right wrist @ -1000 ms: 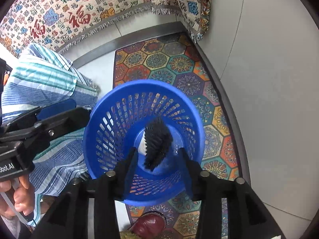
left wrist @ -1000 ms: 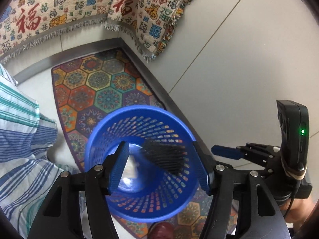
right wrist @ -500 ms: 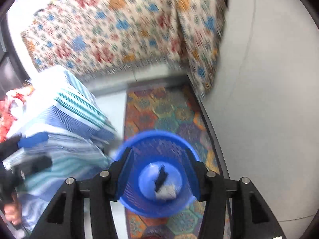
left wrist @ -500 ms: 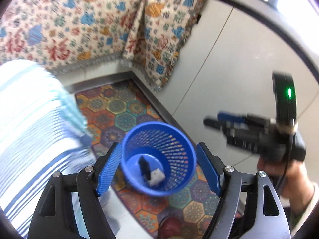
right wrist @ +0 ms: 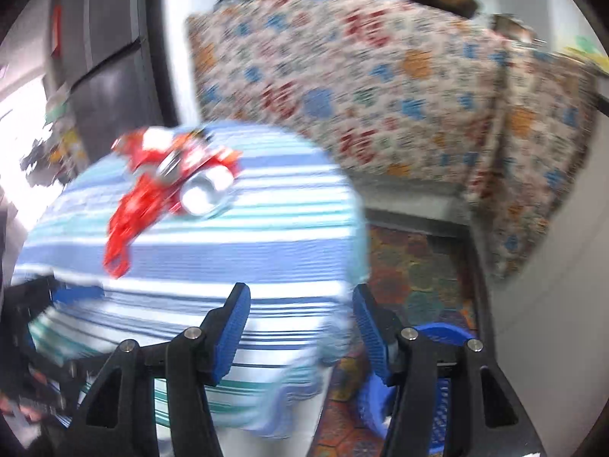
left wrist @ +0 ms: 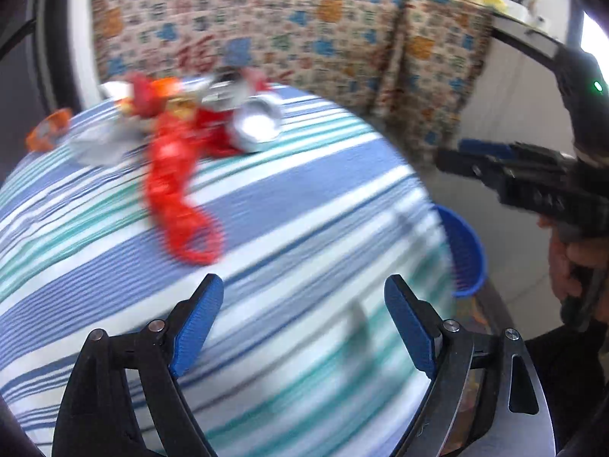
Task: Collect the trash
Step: 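Grasp the red plastic bag with the left tool while the right tool grasps the crushed red can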
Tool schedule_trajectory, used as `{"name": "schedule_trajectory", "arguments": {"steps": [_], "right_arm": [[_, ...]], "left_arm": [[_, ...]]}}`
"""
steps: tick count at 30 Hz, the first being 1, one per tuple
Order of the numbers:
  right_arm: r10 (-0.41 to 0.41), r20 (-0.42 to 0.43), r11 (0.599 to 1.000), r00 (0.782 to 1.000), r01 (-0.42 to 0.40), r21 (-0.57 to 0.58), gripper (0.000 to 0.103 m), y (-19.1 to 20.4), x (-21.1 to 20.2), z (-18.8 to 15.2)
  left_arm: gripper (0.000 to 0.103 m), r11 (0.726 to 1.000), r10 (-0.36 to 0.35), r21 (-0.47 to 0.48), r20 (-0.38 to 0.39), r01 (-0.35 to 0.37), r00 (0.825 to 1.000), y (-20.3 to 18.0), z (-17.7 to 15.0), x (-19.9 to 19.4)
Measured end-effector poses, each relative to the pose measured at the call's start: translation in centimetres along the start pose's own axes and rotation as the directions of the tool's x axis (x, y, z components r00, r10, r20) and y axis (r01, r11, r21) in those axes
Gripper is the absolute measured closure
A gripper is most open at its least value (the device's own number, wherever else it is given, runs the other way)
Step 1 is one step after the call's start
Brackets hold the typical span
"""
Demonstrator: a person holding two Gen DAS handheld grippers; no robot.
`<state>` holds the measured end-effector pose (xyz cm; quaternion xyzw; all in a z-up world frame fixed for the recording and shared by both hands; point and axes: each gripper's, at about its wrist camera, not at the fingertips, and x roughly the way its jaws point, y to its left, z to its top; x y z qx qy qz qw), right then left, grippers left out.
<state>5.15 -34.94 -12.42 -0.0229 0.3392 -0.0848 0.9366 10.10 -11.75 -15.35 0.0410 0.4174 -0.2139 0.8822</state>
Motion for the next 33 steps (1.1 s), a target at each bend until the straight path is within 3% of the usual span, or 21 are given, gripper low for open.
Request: {"name": "schedule_trajectory", "arguments": {"steps": [2,5,8,15,23,24,26,27,28,33], "right_arm": [[0.021,-0.040,1.000,0.999,-0.022,-0.021,0.046,2.4,1.8,-0.1],[0.045,-0.091,0.999,0.995,-0.048,-0.025,0.046,5.1,3.9,-0.4],[0.027,-0.122,0.996,0.992,-0.037,-0.077,0.045,6.9,5.8,-0.7],[0.044,-0.104,0.997,0.994,-0.049,-0.053,0.039,6.6,6.1,-0.3],[0.056,-0.109,0.996,0.992,-0.063,-0.064,0.039,6.4,6.3,-0.2],[0.054,-0.115,0.996,0.992,-0.061,-0.061,0.039,6.3,6.3,-0.1],[0.062,-0.103,0.997,0.993,-0.067,-0.043,0.039,5.8,6.0,0.3],[0.065,-0.095,0.997,0.993,-0.068,-0.033,0.039,5.6,6.0,0.6],[0.069,-0.090,0.997,0.994,-0.071,-0.025,0.039,5.3,5.9,1.0],[0.093,-0.058,0.996,0.994,-0.093,0.007,0.039,5.0,5.9,2.7]], "left_arm": [[0.016,0.998,0.038,-0.053,-0.006,-0.039,0.999,2.6,0.0,0.2],[0.015,0.992,0.028,-0.124,-0.024,-0.031,0.999,5.6,0.6,0.8],[0.015,0.991,0.016,-0.131,-0.024,-0.019,1.000,7.0,1.6,1.5],[0.015,0.992,0.040,-0.115,-0.024,-0.042,0.999,8.1,5.9,4.5],[0.016,0.989,0.118,-0.095,-0.005,-0.118,0.993,8.8,7.1,6.0],[0.019,0.988,0.124,-0.088,0.000,-0.124,0.992,8.8,7.1,6.1],[0.040,0.990,0.128,-0.061,0.003,-0.128,0.992,8.6,7.0,6.2],[0.060,0.991,0.125,-0.048,-0.002,-0.125,0.992,8.5,6.9,6.3],[0.070,0.992,0.120,-0.038,-0.005,-0.120,0.993,8.5,6.7,6.3],[0.071,0.992,0.116,-0.047,0.026,-0.114,0.993,9.3,6.2,4.4]]}}
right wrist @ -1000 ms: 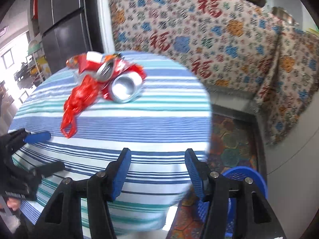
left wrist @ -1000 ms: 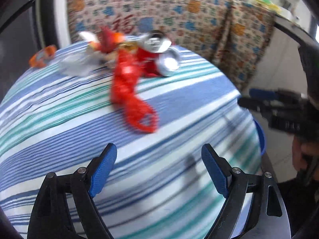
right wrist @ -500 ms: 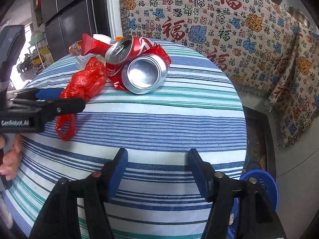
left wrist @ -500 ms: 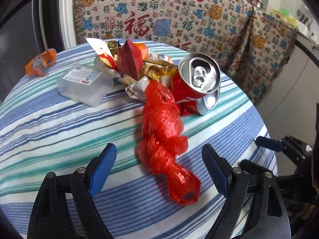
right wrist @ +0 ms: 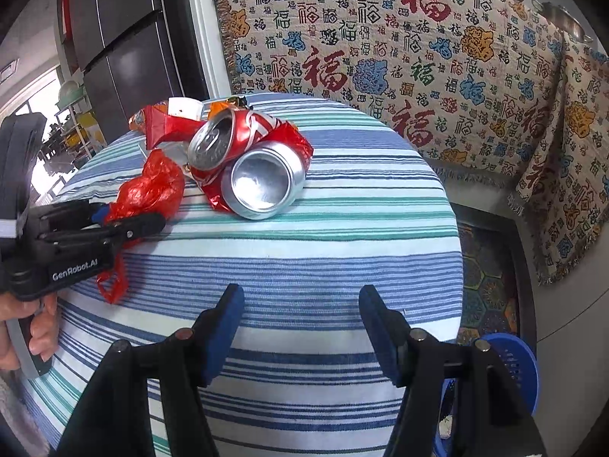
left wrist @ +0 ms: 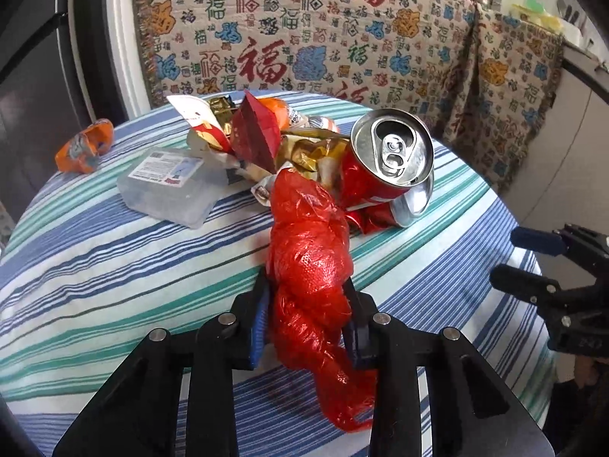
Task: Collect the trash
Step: 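Grasp the red plastic bag with the left tool while the right tool grasps the crushed red can, then carry the red bag and red can over the wastebasket and release both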
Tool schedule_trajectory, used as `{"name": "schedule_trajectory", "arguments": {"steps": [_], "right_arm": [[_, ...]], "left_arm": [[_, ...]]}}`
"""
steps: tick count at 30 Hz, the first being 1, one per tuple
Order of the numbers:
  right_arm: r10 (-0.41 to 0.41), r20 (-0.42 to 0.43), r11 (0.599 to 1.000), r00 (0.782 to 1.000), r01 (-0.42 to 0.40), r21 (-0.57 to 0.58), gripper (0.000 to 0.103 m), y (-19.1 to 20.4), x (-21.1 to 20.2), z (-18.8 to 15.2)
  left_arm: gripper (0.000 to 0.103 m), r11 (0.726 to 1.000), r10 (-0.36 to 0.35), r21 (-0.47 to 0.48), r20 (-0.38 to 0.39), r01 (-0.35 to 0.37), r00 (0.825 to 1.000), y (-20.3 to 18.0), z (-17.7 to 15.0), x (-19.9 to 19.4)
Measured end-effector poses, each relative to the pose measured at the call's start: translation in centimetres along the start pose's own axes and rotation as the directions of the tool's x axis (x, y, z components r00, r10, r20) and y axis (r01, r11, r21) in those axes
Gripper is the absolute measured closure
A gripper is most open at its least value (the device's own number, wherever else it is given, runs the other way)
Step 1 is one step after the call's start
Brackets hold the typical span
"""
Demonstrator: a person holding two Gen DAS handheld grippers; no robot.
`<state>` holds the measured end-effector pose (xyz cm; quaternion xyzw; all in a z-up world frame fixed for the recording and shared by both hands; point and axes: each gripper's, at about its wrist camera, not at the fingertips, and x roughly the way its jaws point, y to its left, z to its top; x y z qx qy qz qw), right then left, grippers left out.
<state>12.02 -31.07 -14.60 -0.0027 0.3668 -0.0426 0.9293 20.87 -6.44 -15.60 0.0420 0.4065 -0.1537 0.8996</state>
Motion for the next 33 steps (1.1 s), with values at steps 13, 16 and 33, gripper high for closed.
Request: {"name": "schedule_trajectory", "arguments": {"steps": [13,16,33], "right_arm": [[0.020,0.113,0.999,0.993,-0.015,-0.042,0.039,4.1,0.3,6.9],[-0.009,0.104,0.999,0.995,0.015,-0.049,0.048,4.7,1.3,8.1],[0.110,-0.086,0.993,0.990,-0.114,-0.037,0.034,1.0,5.4,6.0]], "left_arm": [[0.071,0.997,-0.030,-0.076,0.005,0.030,1.000,3.6,-0.8,-3.0],[0.071,0.996,-0.030,-0.087,0.005,0.030,1.000,4.4,-0.8,-3.1],[0.071,0.988,-0.057,-0.145,-0.005,0.055,0.998,6.3,-1.2,-3.4]]}}
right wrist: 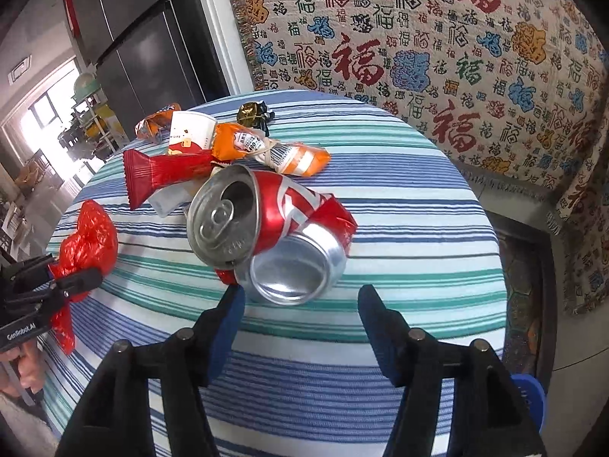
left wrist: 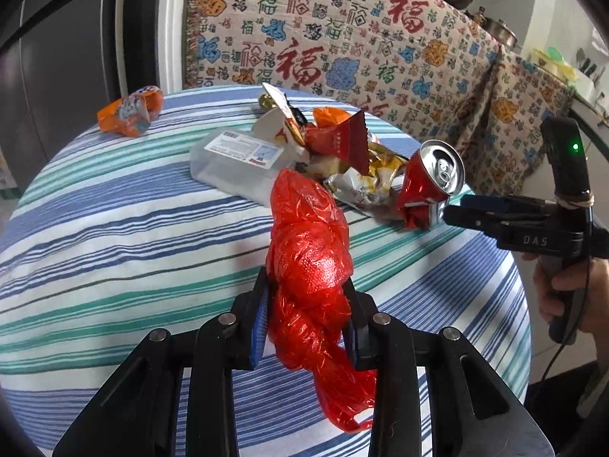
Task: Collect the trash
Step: 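Carry the red bag and red can over the wastebasket and release both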
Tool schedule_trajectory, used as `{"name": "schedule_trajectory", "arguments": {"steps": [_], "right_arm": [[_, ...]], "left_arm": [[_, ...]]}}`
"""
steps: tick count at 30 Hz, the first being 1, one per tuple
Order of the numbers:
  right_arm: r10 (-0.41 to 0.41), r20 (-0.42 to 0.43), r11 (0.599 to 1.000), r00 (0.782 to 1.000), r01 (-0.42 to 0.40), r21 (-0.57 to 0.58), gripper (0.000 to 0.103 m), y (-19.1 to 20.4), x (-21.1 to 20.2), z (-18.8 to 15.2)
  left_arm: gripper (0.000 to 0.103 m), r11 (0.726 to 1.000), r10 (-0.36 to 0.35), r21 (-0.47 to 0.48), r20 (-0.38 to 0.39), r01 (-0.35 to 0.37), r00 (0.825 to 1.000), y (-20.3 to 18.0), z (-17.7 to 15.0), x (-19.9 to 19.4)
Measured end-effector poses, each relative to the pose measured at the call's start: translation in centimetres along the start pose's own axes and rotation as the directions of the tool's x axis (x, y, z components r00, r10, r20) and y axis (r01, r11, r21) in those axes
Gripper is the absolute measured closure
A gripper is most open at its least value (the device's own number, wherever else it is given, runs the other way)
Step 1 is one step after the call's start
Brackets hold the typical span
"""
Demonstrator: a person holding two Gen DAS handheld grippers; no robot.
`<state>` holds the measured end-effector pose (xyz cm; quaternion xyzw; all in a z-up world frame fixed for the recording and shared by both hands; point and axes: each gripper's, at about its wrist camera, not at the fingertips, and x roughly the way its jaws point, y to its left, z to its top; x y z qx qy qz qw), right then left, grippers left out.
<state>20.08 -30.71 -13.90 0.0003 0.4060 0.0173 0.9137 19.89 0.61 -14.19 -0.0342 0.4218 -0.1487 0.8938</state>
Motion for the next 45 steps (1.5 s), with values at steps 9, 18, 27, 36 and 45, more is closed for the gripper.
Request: {"name": "schedule_trajectory", "arguments": {"steps": [9,18,27,36,45], "right_arm": [[-0.035,0.050,0.999,0.998,0.034,0.018,0.001,1.2,2.5,0.8],[-0.011,0.026,0.999,1.000,0.010,0.032,0.022,1.3,0.4,0.2],[-0.024,0.056,0.998,0.998,0.021,0.052,0.022,0.0,-4.7,-1.8],[-0.072,0.080,0.992,0.994,0.063,0.111,0.022,-3.5,-10.3,-4.3],[-0.158,0.114,0.963,0.981,0.128,0.235,0.022,-9.1,-15.4,-8.0]], "left_arm": [[0.071,1.000,-0.002,0.019,-0.011,0.003,1.000,-1.0,-0.2,0.6],[0.071,1.000,-0.015,0.018,0.000,0.015,1.000,-1.1,0.2,0.1],[0.071,0.996,-0.078,0.050,-0.003,0.078,0.997,-3.7,0.1,-0.1],[0.071,0.986,-0.114,0.120,0.001,0.113,0.994,-8.9,0.3,-0.9],[0.071,0.960,-0.195,0.208,0.012,0.188,0.981,-16.5,1.3,-2.3]]}}
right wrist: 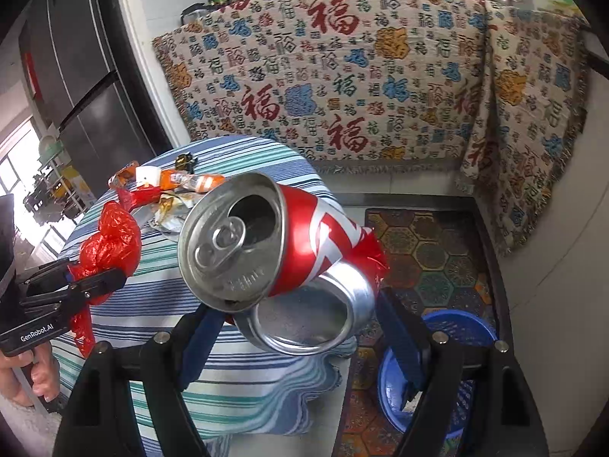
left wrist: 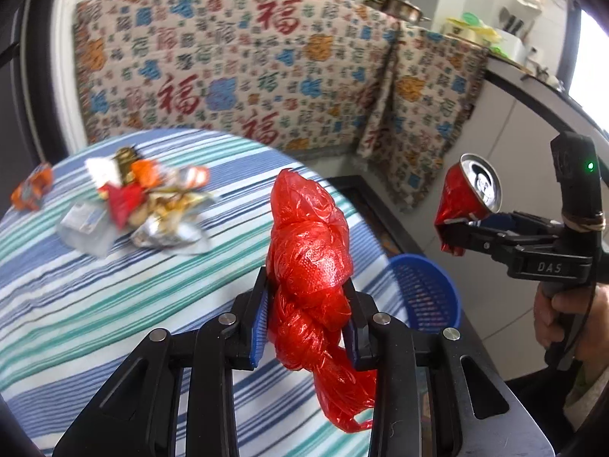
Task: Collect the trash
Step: 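Carry the red bag and red can over the wastebasket and release both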
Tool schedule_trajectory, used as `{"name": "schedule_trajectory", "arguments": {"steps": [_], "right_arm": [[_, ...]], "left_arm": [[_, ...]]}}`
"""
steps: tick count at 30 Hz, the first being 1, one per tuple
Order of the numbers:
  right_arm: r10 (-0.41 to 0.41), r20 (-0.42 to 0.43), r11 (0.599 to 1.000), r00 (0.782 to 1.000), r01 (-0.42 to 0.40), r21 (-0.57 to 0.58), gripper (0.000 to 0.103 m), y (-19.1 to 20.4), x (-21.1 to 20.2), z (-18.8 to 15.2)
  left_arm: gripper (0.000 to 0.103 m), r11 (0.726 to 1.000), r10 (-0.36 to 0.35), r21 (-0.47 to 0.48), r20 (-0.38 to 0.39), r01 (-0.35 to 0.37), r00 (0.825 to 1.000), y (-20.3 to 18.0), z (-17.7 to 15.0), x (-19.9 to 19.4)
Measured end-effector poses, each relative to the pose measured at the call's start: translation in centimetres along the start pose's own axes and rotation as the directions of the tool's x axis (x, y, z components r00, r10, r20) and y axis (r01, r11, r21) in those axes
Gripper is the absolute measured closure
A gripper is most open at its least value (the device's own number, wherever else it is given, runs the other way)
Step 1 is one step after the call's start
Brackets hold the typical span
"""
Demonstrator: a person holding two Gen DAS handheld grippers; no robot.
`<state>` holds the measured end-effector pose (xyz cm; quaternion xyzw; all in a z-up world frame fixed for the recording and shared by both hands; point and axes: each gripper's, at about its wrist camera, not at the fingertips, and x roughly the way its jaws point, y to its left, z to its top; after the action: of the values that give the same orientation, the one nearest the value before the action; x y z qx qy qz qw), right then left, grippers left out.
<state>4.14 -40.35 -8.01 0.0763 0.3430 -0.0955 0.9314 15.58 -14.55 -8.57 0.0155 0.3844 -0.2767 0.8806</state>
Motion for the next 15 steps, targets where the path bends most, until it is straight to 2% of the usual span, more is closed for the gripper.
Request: {"name": "schedule_trajectory", "arguments": {"steps": [8,15], "right_arm": [[-0.113,0.036,0.983,0.993,0.107,0.148,0.021,-8.6,-3.9,-2.7],[-0.182,-0.048,0.953,0.982,0.188,0.238,0.021,-15.2,-4.1,-6.2]], "left_arm": [[0.071,0.988,-0.116,0.098,-0.027,0.118,0.993,-9.0,1.7,3.2],[0.071,0.969,-0.194,0.136,-0.099,0.206,0.976,-15.4,1.1,8.1]]}}
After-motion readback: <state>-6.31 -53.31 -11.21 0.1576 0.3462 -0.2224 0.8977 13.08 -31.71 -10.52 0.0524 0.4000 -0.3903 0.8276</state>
